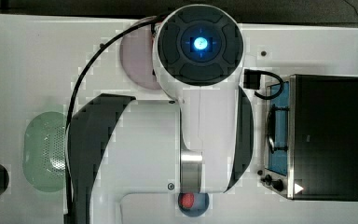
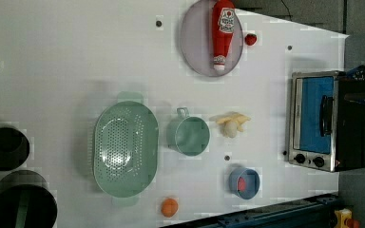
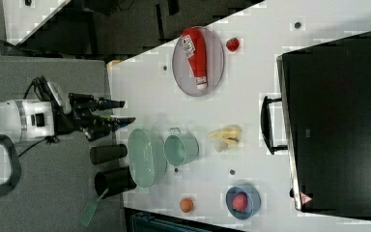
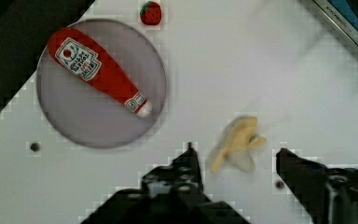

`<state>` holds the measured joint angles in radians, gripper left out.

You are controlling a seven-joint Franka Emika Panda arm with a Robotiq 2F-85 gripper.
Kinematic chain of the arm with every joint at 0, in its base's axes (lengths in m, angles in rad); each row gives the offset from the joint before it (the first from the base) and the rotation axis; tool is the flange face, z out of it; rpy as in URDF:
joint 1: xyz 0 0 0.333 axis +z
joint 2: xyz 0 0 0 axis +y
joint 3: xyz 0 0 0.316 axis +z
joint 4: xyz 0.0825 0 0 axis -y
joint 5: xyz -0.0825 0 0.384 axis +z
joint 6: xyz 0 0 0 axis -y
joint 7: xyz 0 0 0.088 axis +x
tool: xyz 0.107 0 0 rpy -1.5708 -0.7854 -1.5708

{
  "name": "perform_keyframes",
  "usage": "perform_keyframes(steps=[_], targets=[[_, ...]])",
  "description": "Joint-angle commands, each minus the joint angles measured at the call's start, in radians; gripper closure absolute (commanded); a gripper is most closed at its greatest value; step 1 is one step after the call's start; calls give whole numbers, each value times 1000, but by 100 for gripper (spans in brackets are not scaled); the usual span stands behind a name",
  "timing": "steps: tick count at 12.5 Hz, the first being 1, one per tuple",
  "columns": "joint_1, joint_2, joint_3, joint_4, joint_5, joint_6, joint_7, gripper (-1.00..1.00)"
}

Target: Pick banana from table and place on oven.

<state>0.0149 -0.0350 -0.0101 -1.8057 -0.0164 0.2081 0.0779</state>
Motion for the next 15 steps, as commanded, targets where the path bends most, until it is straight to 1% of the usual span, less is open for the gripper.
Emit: perform_keyframes(steps=[1, 2, 3, 6, 9, 11, 15], targets=[[-44, -465, 15, -273, 3, -186, -24, -59], [-44, -466, 14, -273, 3, -187, -24, -82], [-44, -464, 14, -273, 3, -185, -24, -99], [-44, -439, 19, -281, 4, -182, -24, -100], [-44, -341, 24, -308, 4, -122, -24, -100], [-43, -252, 30, -326, 3, -38, -24, -100], [-43, -85, 33, -379, 3, 189, -24, -100]])
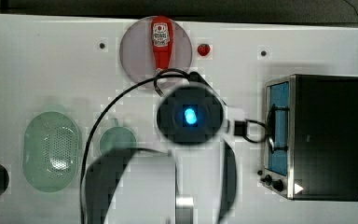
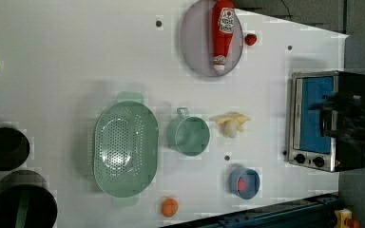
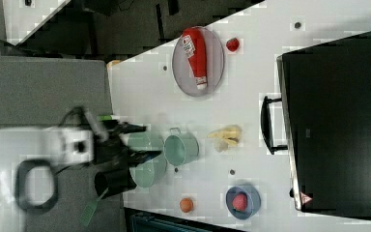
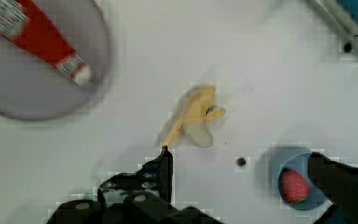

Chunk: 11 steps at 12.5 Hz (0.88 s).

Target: Pick banana from table and place on oven.

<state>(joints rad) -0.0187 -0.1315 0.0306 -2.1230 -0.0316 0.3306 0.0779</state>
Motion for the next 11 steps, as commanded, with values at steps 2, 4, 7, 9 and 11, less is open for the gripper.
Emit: perform_keyframes(steps=[2, 4, 7, 9, 11], targets=[[-9, 76, -8, -114, 19, 182, -24, -100], [-9, 133, -8, -177, 19, 320, -23, -100], [-7, 222, -8, -259, 20, 519, 18, -100], [-3, 289, 3, -282, 20, 595, 132, -100], [1, 355, 27, -282, 20, 633, 166, -100]])
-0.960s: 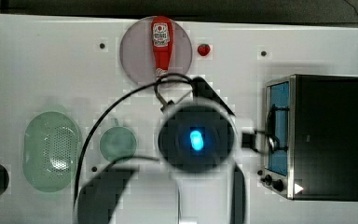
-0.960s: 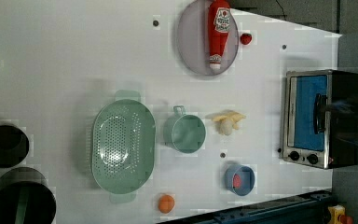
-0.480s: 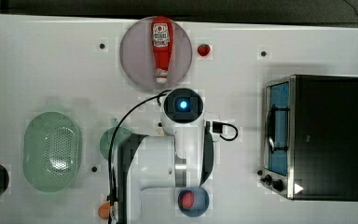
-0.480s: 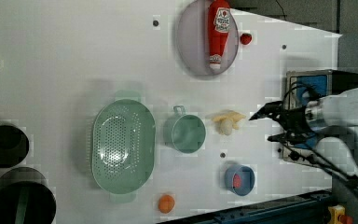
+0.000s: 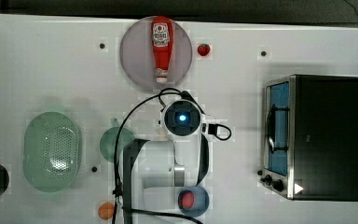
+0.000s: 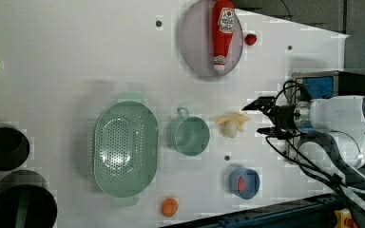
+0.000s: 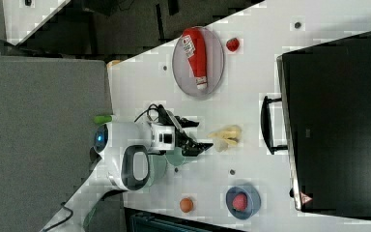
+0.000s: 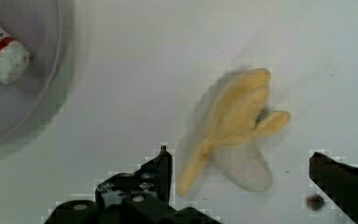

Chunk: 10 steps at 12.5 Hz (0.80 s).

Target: Pick banana from table and place on oven.

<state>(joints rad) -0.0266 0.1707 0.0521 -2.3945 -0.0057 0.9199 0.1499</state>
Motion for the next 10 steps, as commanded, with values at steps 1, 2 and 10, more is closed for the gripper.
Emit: perform_keyframes(steps=[1, 2, 10], targets=[[10, 83, 13, -10, -6, 69, 94, -100], [11, 111, 18, -10, -6, 95, 94, -100], [11, 190, 10, -13, -6, 198, 94, 6]])
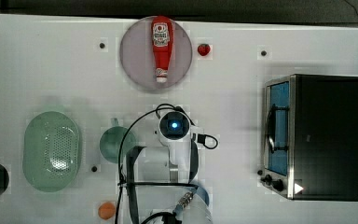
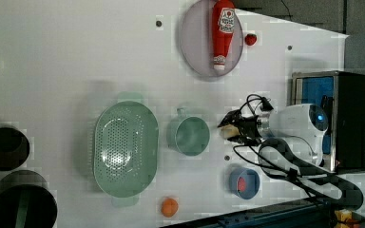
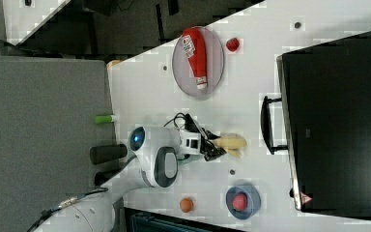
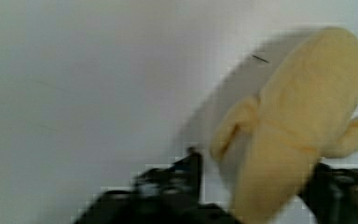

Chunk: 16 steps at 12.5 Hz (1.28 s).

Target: Pick banana from table and place on oven.

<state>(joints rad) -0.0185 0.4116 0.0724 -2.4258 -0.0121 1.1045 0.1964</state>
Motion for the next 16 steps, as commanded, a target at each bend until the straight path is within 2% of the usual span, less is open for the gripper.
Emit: perform_keyframes(steps=[1, 2, 3, 5, 8, 10, 13, 16], targets=[[3, -52, -11, 18, 0, 13, 48, 28], [3, -53, -10, 21, 0, 13, 48, 49], [3, -61, -11, 23, 0, 13, 48, 61], [3, -109, -5, 26, 0, 6, 48, 61], [2, -268, -5, 54, 0, -81, 48, 61], [-1, -382, -10, 125, 0, -274, 47, 61], [-6, -491, -38, 290, 2, -607, 46, 61], [-12, -532, -105, 416, 1, -770, 42, 61]])
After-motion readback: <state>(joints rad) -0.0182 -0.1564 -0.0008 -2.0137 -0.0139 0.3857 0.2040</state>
